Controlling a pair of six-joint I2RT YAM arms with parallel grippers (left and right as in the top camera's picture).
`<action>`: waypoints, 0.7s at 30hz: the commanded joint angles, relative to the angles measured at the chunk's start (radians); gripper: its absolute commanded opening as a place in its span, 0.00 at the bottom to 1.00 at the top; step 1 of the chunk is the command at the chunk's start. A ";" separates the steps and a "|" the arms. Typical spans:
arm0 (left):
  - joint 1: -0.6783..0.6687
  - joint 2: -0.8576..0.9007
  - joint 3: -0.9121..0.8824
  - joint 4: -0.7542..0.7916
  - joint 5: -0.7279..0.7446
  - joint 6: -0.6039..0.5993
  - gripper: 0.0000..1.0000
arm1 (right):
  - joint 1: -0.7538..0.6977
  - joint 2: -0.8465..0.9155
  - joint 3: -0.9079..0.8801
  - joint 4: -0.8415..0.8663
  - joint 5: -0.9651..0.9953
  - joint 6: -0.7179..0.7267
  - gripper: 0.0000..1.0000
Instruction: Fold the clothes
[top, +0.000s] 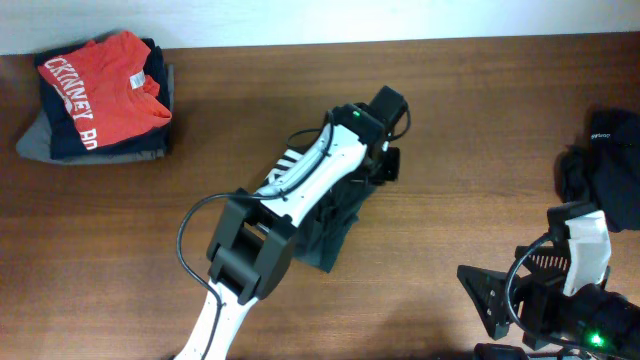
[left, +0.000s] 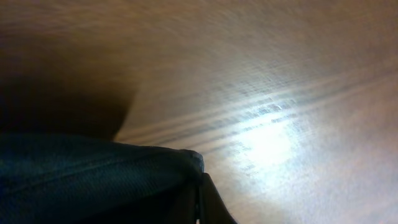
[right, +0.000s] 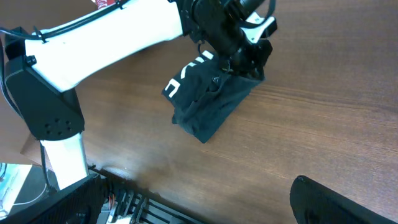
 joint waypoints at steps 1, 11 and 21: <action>-0.027 0.008 -0.002 0.001 0.005 0.056 0.22 | 0.006 0.001 0.011 -0.006 0.008 -0.002 0.99; -0.031 0.001 0.164 -0.217 -0.033 0.137 0.99 | 0.006 0.001 0.011 -0.006 0.008 -0.002 0.99; -0.030 -0.005 0.584 -0.583 -0.184 0.170 0.99 | 0.006 0.001 0.010 -0.006 0.008 -0.002 0.99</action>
